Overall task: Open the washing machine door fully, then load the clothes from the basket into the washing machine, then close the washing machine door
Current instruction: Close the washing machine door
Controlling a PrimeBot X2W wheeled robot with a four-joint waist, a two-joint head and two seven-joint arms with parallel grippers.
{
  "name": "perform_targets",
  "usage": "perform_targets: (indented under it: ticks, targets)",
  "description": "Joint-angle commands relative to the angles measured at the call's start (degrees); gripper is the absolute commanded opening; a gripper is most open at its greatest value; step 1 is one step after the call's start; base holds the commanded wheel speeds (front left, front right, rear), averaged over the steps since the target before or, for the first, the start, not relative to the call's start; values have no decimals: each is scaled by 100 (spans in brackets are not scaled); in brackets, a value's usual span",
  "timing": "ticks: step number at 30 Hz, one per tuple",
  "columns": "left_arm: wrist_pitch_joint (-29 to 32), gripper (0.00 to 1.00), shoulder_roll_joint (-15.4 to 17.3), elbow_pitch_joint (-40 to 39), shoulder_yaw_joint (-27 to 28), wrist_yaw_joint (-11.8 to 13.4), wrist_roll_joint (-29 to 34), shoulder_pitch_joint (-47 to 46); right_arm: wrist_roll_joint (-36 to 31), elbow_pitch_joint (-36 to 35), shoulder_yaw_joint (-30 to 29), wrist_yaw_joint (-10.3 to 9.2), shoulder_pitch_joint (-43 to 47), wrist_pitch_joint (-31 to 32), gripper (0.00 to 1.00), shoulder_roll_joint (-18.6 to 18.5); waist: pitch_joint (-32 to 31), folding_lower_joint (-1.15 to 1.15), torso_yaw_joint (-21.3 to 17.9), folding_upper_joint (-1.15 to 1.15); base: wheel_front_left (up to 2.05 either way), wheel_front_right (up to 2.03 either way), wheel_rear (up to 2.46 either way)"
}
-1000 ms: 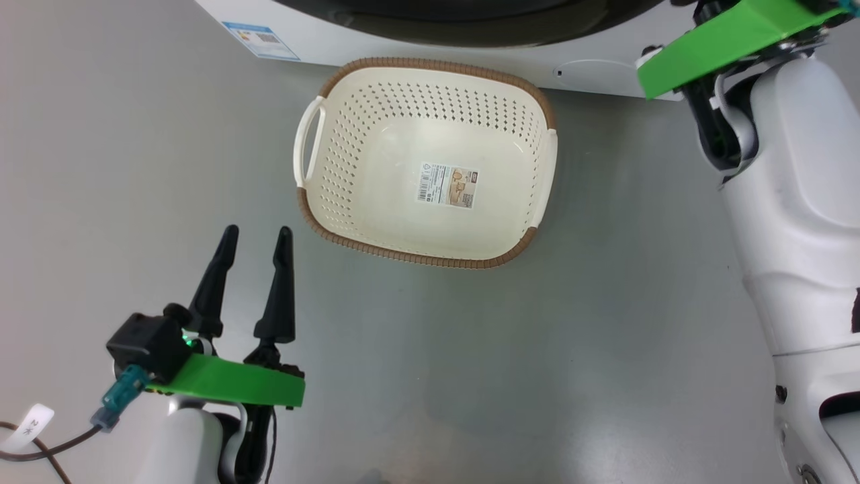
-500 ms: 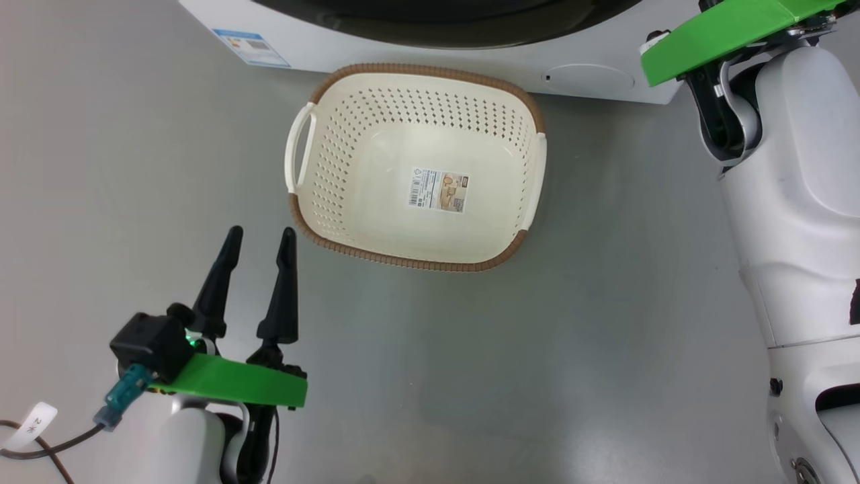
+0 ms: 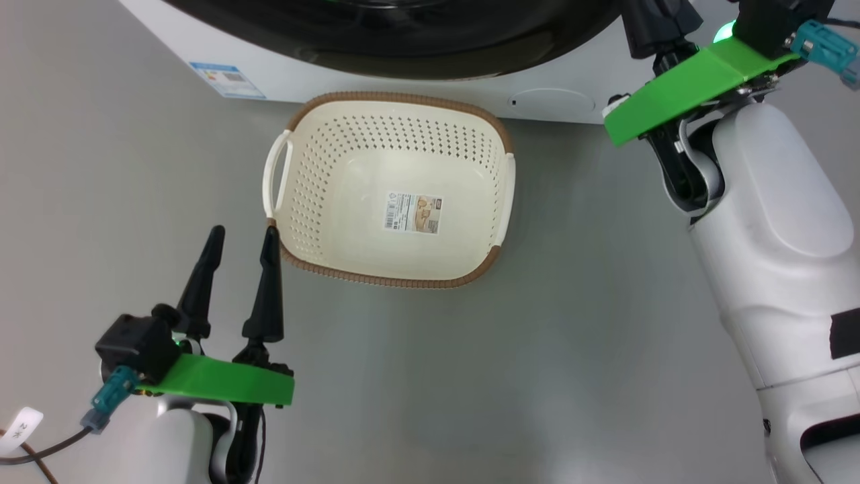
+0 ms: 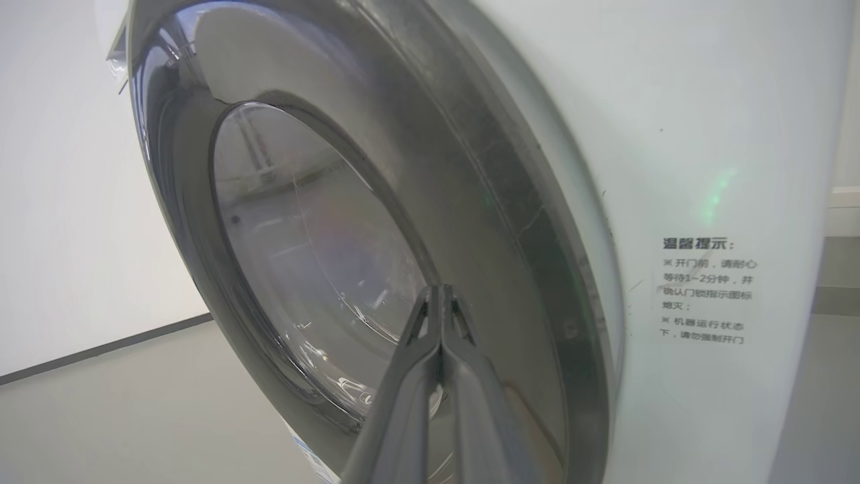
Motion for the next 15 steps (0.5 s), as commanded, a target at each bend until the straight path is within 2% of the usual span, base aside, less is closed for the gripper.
perform_targets:
  ticks: [1,7,15]
  targets:
    - [-46,100,128,-129,214,-18,27,73,98,-161,64,-32,62,-27,0,161,-66,0,-65,0,0,0,0]
    - [-46,100,137,-193,396,-18,193,206,471,-353,391,-32,754,-27,0,149,-391,0,-364,0,0,0,0]
    - [-46,100,257,-234,555,-18,282,391,632,-562,492,-32,1422,-27,0,137,-747,0,-669,0,0,0,0]
